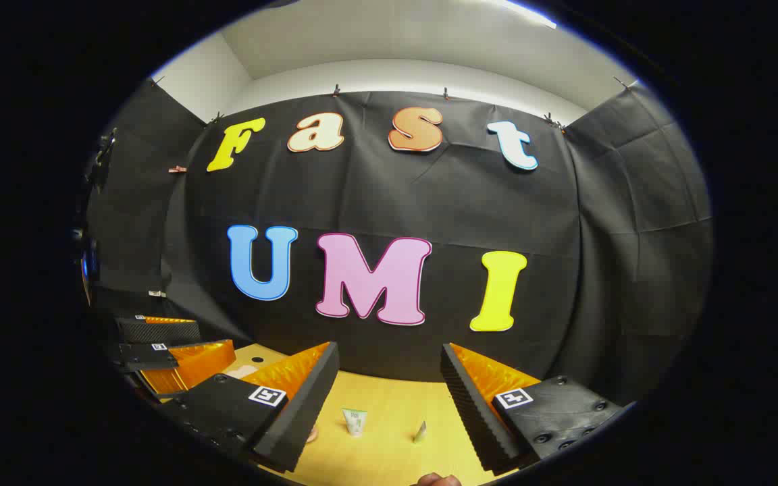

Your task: First open the suitcase, pack the skin care products into it, and then close the suitcase.

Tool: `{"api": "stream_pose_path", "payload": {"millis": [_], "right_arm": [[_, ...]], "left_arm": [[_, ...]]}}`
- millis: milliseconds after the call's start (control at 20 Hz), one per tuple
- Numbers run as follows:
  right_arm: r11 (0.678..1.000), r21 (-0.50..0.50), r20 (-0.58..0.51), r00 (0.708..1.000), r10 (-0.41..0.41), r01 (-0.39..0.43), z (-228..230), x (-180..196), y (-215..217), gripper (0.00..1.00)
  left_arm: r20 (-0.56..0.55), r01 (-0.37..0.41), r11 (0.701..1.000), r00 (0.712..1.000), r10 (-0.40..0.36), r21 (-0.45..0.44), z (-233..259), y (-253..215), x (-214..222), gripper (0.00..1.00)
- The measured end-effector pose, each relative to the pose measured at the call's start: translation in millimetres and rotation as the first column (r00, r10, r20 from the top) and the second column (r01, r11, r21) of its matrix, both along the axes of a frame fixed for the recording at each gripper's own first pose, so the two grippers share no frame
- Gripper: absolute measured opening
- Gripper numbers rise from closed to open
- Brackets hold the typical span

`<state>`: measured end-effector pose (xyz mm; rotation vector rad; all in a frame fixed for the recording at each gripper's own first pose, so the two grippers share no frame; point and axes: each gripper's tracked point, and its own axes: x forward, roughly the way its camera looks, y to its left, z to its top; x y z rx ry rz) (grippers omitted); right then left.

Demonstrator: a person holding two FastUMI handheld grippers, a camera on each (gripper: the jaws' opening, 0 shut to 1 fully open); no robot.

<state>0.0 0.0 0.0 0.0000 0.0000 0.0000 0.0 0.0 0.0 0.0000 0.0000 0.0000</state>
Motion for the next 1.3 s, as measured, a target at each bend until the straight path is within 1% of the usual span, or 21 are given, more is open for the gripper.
{"api": "stream_pose_path", "payload": {"millis": [150, 250, 350, 500, 550, 650, 800, 950, 1050, 1150, 1250, 1300], "right_arm": [[1.0, -0.01, 0.003, 1.0, -0.013, 0.013, -4, 4, -21, 0.96], [0.999, -0.034, 0.002, 0.999, -0.034, 0.034, -9, 7, -35, 0.96], [0.998, -0.043, -0.003, 0.999, -0.038, 0.038, -13, 11, -41, 0.96], [0.996, -0.052, 0.027, 0.997, -0.07, 0.071, -6, 12, -53, 0.96], [0.995, -0.054, 0.042, 0.996, -0.077, 0.079, -4, 12, -54, 0.94], [0.995, -0.058, 0.055, 0.996, -0.077, 0.08, -2, 12, -54, 0.96], [0.996, -0.065, 0.036, 0.997, -0.065, 0.067, -6, 10, -52, 0.96], [0.994, -0.078, 0.042, 0.997, -0.07, 0.074, -4, 5, -54, 0.96], [0.992, -0.1, 0.037, 0.996, -0.075, 0.079, -7, 0, -57, 0.96], [0.99, -0.113, 0.024, 0.996, -0.082, 0.084, -12, -4, -60, 0.96], [0.988, -0.114, 0.011, 0.995, -0.102, 0.103, -19, -10, -67, 0.96], [0.988, -0.111, 0.0, 0.994, -0.109, 0.109, -23, -13, -69, 0.96]], "left_arm": [[-0.027, -0.003, 1.0, 1.0, 0.003, -0.012, -7, -8, 4, 0.96], [-0.041, -0.011, 1.0, 0.999, 0.011, 0.016, -12, -7, 5, 0.96], [-0.045, -0.02, 0.999, 0.999, 0.022, 0.045, -11, -5, 3, 0.96], [-0.053, -0.029, 0.999, 0.998, 0.031, 0.04, -15, -5, -1, 0.96], [-0.055, -0.032, 0.999, 0.998, 0.034, 0.038, -15, -4, -1, 0.96], [-0.052, -0.04, 0.998, 0.998, 0.042, 0.042, -11, -3, 1, 0.96], [-0.054, -0.037, 0.999, 0.998, 0.039, 0.035, -8, -2, 3, 0.96], [-0.061, -0.034, 0.999, 0.997, 0.036, 0.041, -11, -2, 6, 0.96], [-0.1, -0.003, 0.999, 0.995, 0.006, 0.035, -22, -10, 10, 0.95], [-0.176, 0.066, 0.997, 0.983, -0.06, 0.027, -46, -23, 19, 0.96], [-0.265, 0.12, 0.992, 0.958, -0.108, 0.028, -80, -27, 34, 0.96], [-0.322, 0.127, 0.992, 0.94, -0.111, 0.028, -101, -26, 42, 0.96]]}}
